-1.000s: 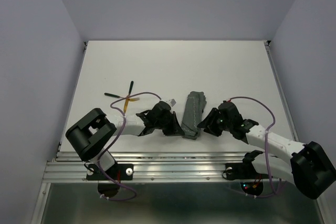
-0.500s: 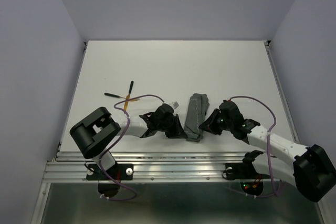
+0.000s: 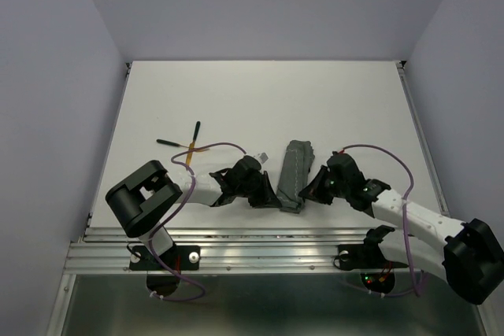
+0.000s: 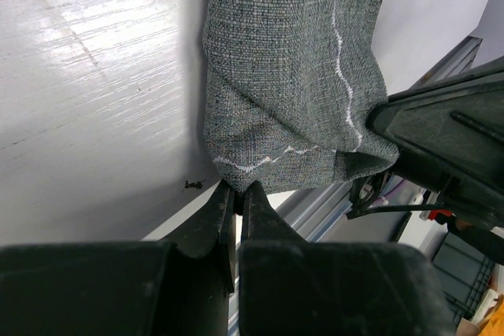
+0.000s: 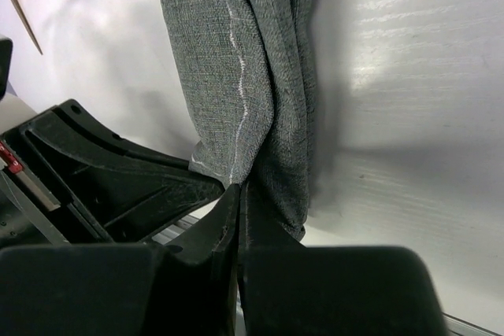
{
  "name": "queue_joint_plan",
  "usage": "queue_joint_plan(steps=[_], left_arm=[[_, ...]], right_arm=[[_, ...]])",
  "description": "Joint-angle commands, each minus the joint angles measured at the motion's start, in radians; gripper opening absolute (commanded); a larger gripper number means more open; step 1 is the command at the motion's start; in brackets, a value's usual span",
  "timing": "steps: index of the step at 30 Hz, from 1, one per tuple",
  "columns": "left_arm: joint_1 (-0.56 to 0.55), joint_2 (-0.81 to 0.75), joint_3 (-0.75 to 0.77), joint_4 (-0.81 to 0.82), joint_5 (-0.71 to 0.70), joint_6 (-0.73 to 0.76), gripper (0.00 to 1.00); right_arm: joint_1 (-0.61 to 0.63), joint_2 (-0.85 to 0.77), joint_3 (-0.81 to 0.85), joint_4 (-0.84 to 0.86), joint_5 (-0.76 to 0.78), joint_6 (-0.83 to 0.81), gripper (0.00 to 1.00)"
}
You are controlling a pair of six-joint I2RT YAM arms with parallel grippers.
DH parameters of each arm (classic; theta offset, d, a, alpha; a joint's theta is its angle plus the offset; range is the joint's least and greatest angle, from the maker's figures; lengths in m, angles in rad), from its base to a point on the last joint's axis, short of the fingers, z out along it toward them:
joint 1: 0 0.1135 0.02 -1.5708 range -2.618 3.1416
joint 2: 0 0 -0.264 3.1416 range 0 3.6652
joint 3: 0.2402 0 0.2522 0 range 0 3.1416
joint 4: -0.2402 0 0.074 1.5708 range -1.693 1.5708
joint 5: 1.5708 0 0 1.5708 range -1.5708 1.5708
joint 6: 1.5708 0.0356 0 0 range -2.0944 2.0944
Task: Fold the napkin into a case and place the utensils inside
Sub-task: Fold the 2/3-rectangle-folded napkin at the center of the board.
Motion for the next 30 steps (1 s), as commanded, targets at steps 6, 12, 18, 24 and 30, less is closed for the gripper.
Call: queue_joint_plan(steps=[6, 12, 18, 24, 30], left_arm=[[-0.008, 0.006, 0.023, 0.021, 0.004, -0.006, 0.0], [-0.009, -0.001, 0.014, 0.022, 0.003, -0.009, 0.0], [-0.01, -0.014, 0.001, 0.022, -0.002, -0.017, 0.0], [-0.009, -0.066, -0.014, -0.01, -0.022, -0.006, 0.0], [-0.009, -0.165, 0.075, -0.175, -0.048, 0.097, 0.42]], right_arm=[[0.08, 0.05, 0.014, 0.058, 0.034, 0.042, 0.01], [0.09, 0.05, -0.029, 0.068, 0.069, 0.068, 0.01], [0.09, 0.037, -0.103, 0.098, 0.089, 0.094, 0.02], [0.09, 0.032, -0.175, 0.169, 0.109, 0.103, 0.11], [0.09, 0.032, -0.198, 0.177, 0.12, 0.083, 0.2]])
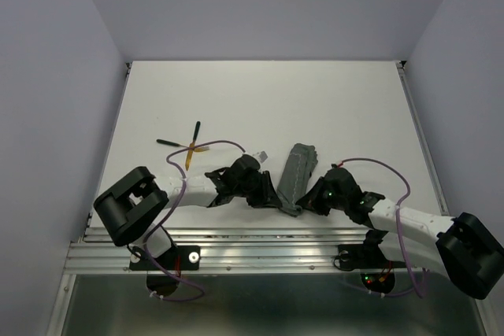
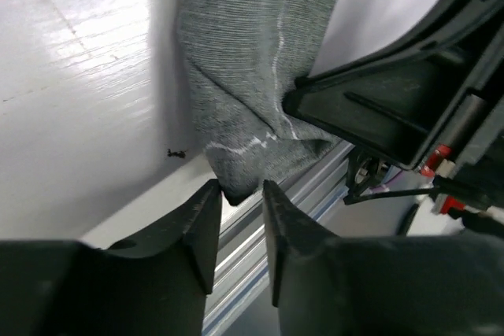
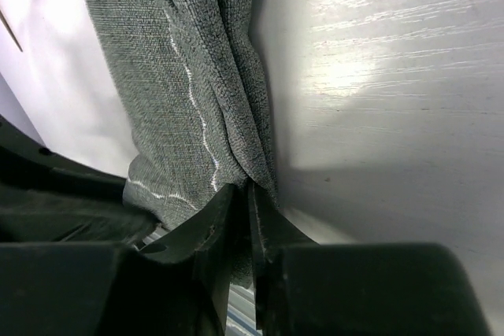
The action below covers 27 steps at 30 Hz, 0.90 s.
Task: Fold the napkin into a case and place the utensils inside
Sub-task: Fold the 2/3-rectangle-folded napkin at the center of the board.
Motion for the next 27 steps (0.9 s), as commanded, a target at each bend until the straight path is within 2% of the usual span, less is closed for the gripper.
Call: queue_joint_plan(steps=[1, 6, 9, 10, 14, 18, 22, 25, 27], left_arm=[[-0.002, -0.117, 0.091, -0.169, -0.049, 0.089, 0.45], [0.001, -0.137, 0.223, -0.301, -0.144, 0.161, 0.44], [0.003, -0.087, 0.292, -0.301, -0.138, 0.178, 0.39], [0.003, -0.067, 0.323, -0.301, -0.134, 0.183, 0.38], [0.003, 0.02, 0.361, -0.301, -0.121, 0.181, 0.33], [0.006, 0.033, 0.393, -0.301, -0.149, 0.19, 0.33], [0.013, 0.065, 0.505, -0.385, -0.203, 0.221, 0.33], [0.013, 0.12, 0.599, -0.464, -0.24, 0.248, 0.33], [0.013, 0.162, 0.633, -0.493, -0.252, 0.255, 0.38]], right_arm=[[0.01, 0.006, -0.025, -0.044, 0.048, -0.031, 0.21], [0.01, -0.021, 0.019, -0.109, 0.066, -0.057, 0.26], [0.01, -0.062, 0.083, -0.219, 0.147, -0.094, 0.42], [0.01, -0.091, 0.102, -0.277, 0.17, -0.106, 0.51], [-0.018, -0.132, 0.201, -0.391, 0.271, -0.187, 0.6], [-0.079, -0.109, 0.266, -0.419, 0.287, -0.25, 0.59], [-0.27, -0.06, 0.304, -0.405, 0.215, -0.312, 0.53], [-0.35, -0.04, 0.349, -0.374, 0.14, -0.353, 0.5], [-0.41, -0.011, 0.372, -0.356, 0.114, -0.373, 0.49]])
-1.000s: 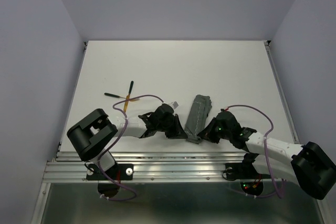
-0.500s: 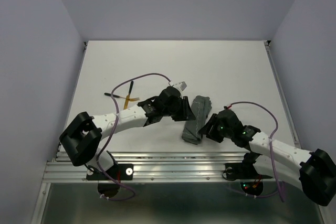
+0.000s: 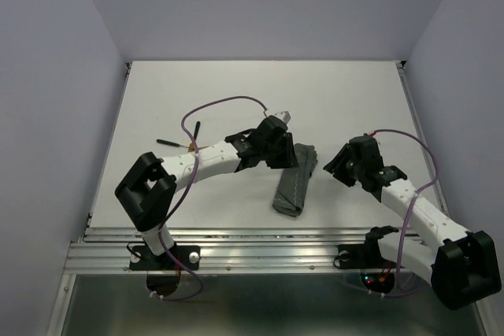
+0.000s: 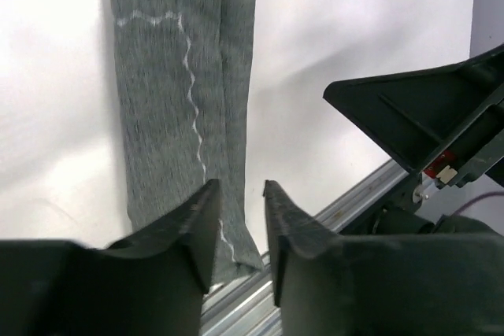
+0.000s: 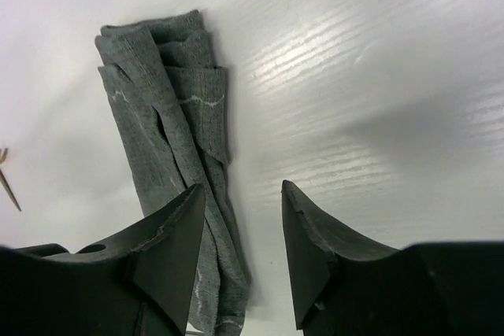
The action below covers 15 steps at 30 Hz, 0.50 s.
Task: Fold the napkin into a case and place the utensils inside
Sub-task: Fold the 2/3-rectangle-folded napkin at the center of the board.
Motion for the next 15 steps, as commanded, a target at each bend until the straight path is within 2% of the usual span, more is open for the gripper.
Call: queue_joint_plan(steps=[1, 2, 6, 9, 13, 15], left_arm=[[0.002, 0.058, 0.111, -0.082, -0.055, 0.053, 0.42], [0.004, 0.072, 0.125, -0.086, -0.049, 0.059, 0.51], [-0.001, 0.121, 0.186, -0.104, -0.052, 0.071, 0.66], [-0.001, 0.155, 0.238, -0.119, -0.07, 0.07, 0.68], [-0.005, 0.222, 0.298, -0.141, -0.101, 0.062, 0.68], [-0.007, 0.25, 0.324, -0.144, -0.092, 0.065, 0.68]], right_arm=[[-0.087, 0.046, 0.079, 0.043, -0.091, -0.083, 0.47], [-0.122, 0.101, 0.087, 0.056, -0.135, -0.098, 0.44], [-0.159, 0.207, 0.092, 0.137, -0.237, -0.111, 0.42], [-0.159, 0.298, 0.096, 0.204, -0.279, -0.115, 0.43], [-0.159, 0.338, 0.087, 0.273, -0.329, -0.117, 0.53], [-0.159, 0.346, 0.081, 0.293, -0.341, -0.119, 0.54]])
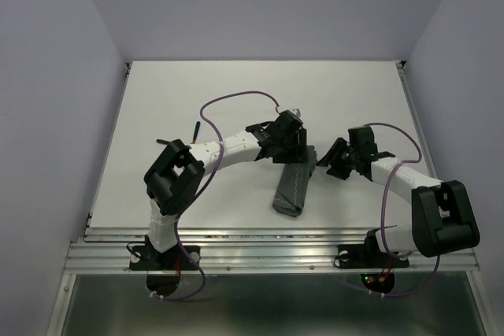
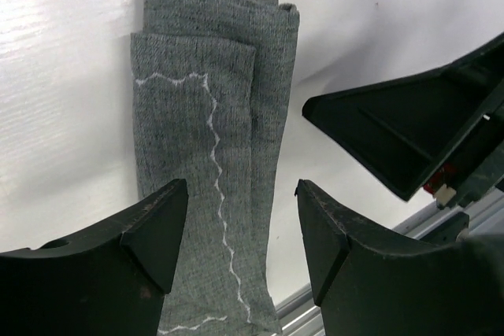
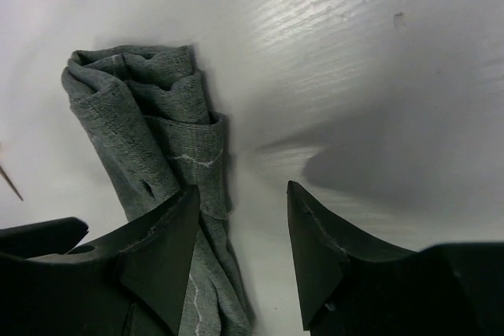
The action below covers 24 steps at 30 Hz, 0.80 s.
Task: Fold the napkin into a case and place the utensils inside
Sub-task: Fold the 2/3-rectangle-folded napkin at the center of the board.
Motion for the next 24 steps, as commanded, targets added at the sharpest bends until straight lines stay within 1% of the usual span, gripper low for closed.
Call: queue_joint_plan(steps=[1, 5, 11, 14, 17, 18, 20, 21, 24], left_arm=[[-0.008, 0.037, 0.103, -0.021, -0.021, 0.018, 0.68], [-0.011, 0.089, 0.141, -0.015, -0.021, 0.021, 0.66], [-0.013, 0.152, 0.206, -0.041, -0.029, 0.037, 0.57], [-0.014, 0.175, 0.226, -0.052, -0.033, 0.04, 0.54], [-0.014, 0.194, 0.244, -0.077, -0.067, 0.046, 0.49], [-0.016, 0.197, 0.247, -0.08, -0.066, 0.046, 0.47], [-0.016, 0.208, 0.252, -0.093, -0.11, 0.049, 0.44], [-0.019, 0.209, 0.255, -0.098, -0.125, 0.052, 0.4], [-0.022, 0.22, 0.261, -0.109, -0.141, 0.055, 0.38]], right_arm=[[-0.003, 0.007, 0.011, 0.135, -0.07, -0.021, 0.54], [-0.003, 0.067, 0.003, 0.184, -0.096, -0.019, 0.54], [-0.003, 0.137, 0.002, 0.251, -0.118, -0.014, 0.54], [-0.003, 0.143, -0.009, 0.279, -0.124, -0.001, 0.49], [-0.003, 0.15, -0.023, 0.308, -0.141, 0.015, 0.35], [-0.003, 0.153, -0.026, 0.316, -0.145, 0.019, 0.27], [-0.003, 0.156, -0.032, 0.323, -0.149, 0.024, 0.19], [-0.003, 0.156, -0.03, 0.322, -0.144, 0.025, 0.15], [-0.003, 0.15, -0.036, 0.324, -0.142, 0.029, 0.13]])
